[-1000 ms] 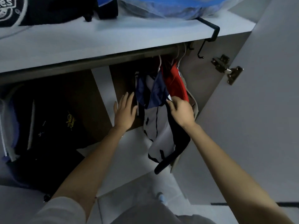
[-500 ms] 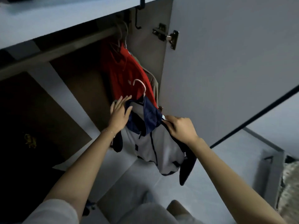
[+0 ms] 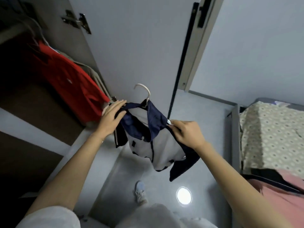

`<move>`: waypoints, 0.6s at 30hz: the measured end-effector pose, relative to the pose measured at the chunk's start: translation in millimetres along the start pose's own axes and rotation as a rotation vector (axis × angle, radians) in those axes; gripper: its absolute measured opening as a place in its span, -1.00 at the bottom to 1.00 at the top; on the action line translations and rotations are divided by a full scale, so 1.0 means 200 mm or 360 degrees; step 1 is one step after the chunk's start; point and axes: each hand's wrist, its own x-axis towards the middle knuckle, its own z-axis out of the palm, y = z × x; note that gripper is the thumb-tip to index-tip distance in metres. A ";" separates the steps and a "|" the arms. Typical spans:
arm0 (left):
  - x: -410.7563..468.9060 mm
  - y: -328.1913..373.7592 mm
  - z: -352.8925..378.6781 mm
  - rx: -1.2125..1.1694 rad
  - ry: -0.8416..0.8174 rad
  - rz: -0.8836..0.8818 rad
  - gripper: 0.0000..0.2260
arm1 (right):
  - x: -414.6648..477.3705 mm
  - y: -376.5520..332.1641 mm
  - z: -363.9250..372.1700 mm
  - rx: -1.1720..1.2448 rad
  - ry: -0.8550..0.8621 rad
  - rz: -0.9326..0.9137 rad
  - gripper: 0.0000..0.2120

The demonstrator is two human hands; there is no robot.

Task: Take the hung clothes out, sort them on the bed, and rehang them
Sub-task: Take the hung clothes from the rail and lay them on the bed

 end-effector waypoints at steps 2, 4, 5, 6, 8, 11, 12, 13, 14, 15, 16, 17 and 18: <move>0.03 0.14 0.11 0.0070 -0.0086 0.0082 -0.49 | -0.14 0.07 -0.10 -0.0014 0.0030 0.0111 -0.79; 0.06 0.30 0.24 0.0118 -0.0158 0.0164 -0.49 | -0.30 0.14 -0.19 -0.0025 0.0052 0.0254 -0.80; 0.08 0.38 0.30 0.0110 -0.0205 0.0193 -0.49 | -0.38 0.17 -0.24 -0.0024 0.0065 0.0336 -0.76; 0.10 0.46 0.37 0.0089 -0.0260 0.0218 -0.49 | -0.46 0.21 -0.28 -0.0016 0.0074 0.0418 -0.73; 0.14 0.63 0.51 0.0048 -0.0364 0.0284 -0.49 | -0.62 0.27 -0.39 0.0002 0.0088 0.0595 -0.72; 0.17 0.91 0.71 0.0003 -0.0453 0.0437 -0.49 | -0.85 0.40 -0.54 0.0024 0.0102 0.0870 -0.77; 0.18 1.01 0.77 -0.0015 -0.0482 0.0475 -0.47 | -0.92 0.44 -0.59 0.0030 0.0098 0.0960 -0.77; 0.19 1.10 0.83 -0.0040 -0.0516 0.0505 -0.45 | -0.99 0.48 -0.63 0.0031 0.0107 0.1036 -0.78; 0.20 1.19 0.89 -0.0072 -0.0560 0.0538 -0.44 | -1.06 0.52 -0.67 0.0033 0.0126 0.1112 -0.78; 0.22 1.27 0.95 -0.0110 -0.0616 0.0574 -0.43 | -1.13 0.56 -0.71 0.0042 0.0152 0.1195 -0.79; 0.23 1.35 1.02 -0.0146 -0.0670 0.0612 -0.42 | -1.19 0.59 -0.75 0.0056 0.0184 0.1284 -0.78; 0.25 1.43 1.08 -0.0177 -0.0720 0.0644 -0.42 | -1.25 0.61 -0.79 0.0072 0.0226 0.1362 -0.77; 0.26 1.51 1.15 -0.0202 -0.0769 0.0677 -0.42 | -1.31 0.64 -0.83 0.0082 0.0270 0.1438 -0.75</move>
